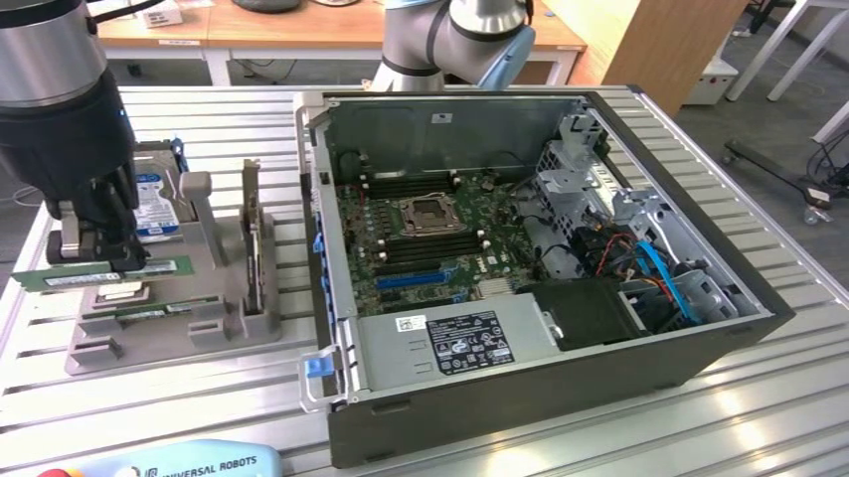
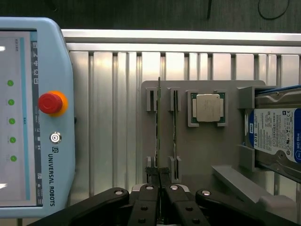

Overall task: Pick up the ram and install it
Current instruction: 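Pick up the ram and move it above insertion slot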

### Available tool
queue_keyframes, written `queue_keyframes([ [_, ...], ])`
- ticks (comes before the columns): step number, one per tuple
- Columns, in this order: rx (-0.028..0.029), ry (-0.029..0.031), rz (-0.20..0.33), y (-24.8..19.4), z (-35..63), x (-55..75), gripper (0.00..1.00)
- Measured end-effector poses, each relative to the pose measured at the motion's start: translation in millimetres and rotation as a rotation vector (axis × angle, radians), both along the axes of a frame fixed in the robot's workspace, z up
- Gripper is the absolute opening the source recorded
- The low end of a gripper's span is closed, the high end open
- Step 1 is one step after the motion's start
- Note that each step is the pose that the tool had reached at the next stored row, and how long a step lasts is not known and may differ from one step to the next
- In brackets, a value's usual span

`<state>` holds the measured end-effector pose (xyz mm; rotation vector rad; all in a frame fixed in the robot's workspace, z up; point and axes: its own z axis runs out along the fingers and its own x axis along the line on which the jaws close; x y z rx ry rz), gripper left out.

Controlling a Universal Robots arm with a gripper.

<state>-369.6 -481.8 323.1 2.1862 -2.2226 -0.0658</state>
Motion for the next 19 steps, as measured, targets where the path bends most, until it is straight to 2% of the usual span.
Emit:
queue_keyframes([
  [19,-0.0065,0.0000,0.000,0.2,14.0,0.0,0.12],
])
